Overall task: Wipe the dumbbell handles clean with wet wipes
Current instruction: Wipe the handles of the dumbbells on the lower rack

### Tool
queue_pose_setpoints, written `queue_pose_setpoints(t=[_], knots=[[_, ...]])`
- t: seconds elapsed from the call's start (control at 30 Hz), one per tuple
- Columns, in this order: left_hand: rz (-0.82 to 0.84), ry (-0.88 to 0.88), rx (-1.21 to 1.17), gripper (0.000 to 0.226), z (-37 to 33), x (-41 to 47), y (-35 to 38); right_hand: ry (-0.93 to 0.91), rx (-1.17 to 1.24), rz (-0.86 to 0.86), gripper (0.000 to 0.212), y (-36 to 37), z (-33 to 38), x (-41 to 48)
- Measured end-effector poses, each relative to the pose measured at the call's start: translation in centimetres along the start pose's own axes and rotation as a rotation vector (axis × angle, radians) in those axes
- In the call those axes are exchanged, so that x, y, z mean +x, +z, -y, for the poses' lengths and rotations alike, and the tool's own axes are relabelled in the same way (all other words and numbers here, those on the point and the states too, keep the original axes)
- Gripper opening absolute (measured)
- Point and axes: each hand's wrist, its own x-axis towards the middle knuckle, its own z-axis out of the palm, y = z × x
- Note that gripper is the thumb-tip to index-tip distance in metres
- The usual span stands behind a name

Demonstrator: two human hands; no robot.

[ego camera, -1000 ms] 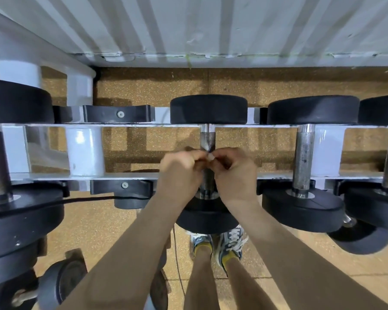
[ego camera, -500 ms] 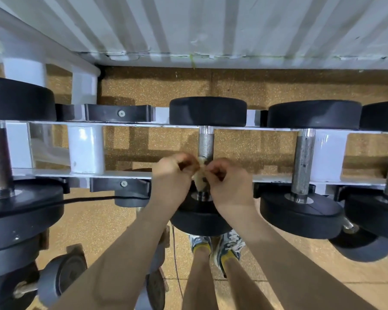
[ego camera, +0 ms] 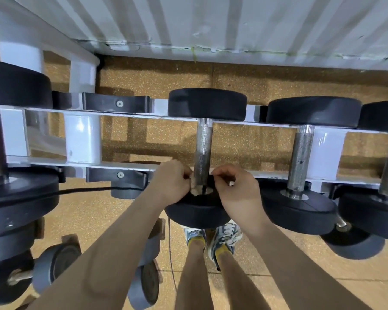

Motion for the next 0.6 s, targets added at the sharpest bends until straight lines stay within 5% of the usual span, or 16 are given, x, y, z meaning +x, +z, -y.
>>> queue_pose_setpoints(t=[0.17, 0.33, 0.5, 0.6], knots=[[0.179, -0.031, 0.14, 0.042, -0.8, -1.4, -1.8, 0.107, 0.072, 0.086, 0.019, -1.1, -0.6, -0.7], [0.047, -0.026, 0.261, 0.041, -4.4, -1.9, -0.6, 0.073, 0.022, 0.231, 0.021, -1.7, -0.7, -1.4], [0.107, 0.008, 0.305, 0.02, -5.0, -1.6, 0.5, 0.052, -0.294, 0.373, 0.035, -2.9, -0.4, 0.4], [0.133, 0.012, 0.271, 0.035, -3.1, -4.1, -0.3, 0.068, -0.467, 0.505, 0.035, -2.0, 0.4, 0.9]])
